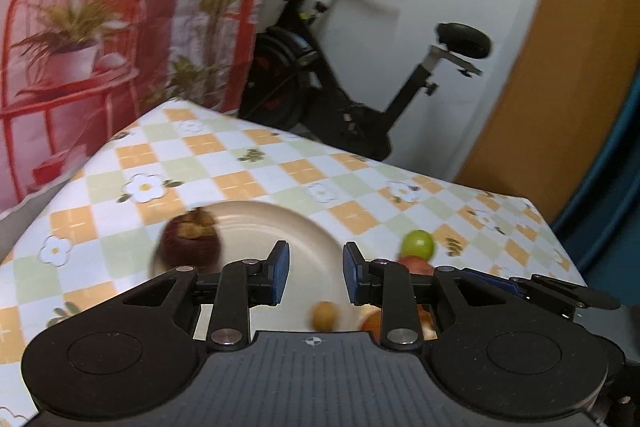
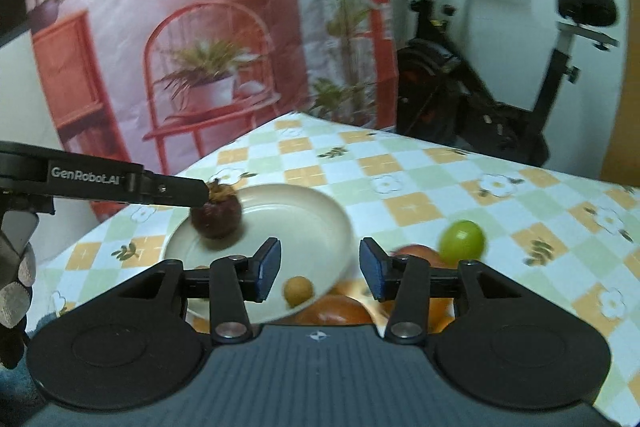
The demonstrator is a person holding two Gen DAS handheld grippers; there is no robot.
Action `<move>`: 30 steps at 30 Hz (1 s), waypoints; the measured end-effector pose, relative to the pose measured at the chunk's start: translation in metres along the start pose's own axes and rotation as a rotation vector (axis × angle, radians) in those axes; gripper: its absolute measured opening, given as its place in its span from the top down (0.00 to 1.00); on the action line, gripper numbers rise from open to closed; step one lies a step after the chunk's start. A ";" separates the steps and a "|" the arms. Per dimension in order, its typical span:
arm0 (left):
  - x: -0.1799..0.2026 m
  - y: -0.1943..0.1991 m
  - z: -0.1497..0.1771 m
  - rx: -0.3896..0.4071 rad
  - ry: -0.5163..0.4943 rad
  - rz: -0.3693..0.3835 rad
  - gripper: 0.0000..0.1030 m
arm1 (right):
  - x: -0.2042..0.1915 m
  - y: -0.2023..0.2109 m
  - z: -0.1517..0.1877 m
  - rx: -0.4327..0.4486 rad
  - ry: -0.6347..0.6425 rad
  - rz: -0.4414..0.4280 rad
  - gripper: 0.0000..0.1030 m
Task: Organize fruits
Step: 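Place a second small brown fruit on the plate with the left tool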
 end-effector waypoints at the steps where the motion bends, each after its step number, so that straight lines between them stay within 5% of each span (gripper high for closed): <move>1: 0.007 0.000 0.001 0.001 -0.010 0.009 0.70 | 0.005 0.006 0.001 0.005 -0.013 0.008 0.53; 17: 0.078 -0.003 0.039 -0.015 -0.141 0.094 0.70 | 0.055 0.073 0.032 0.049 -0.085 0.141 0.51; 30: 0.081 0.001 0.060 -0.038 -0.160 0.100 0.70 | 0.064 0.087 0.060 0.045 -0.131 0.185 0.51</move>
Point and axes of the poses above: each gripper's, at about its wrist camera, not at the fingertips, and y roughly against the way its jaws point, x to its right, z to its underside, the point moved 6 cm from there along -y, roughly the way its jaws point, and after that the axes turned 6 degrees about -z, right-handed, at the moved point
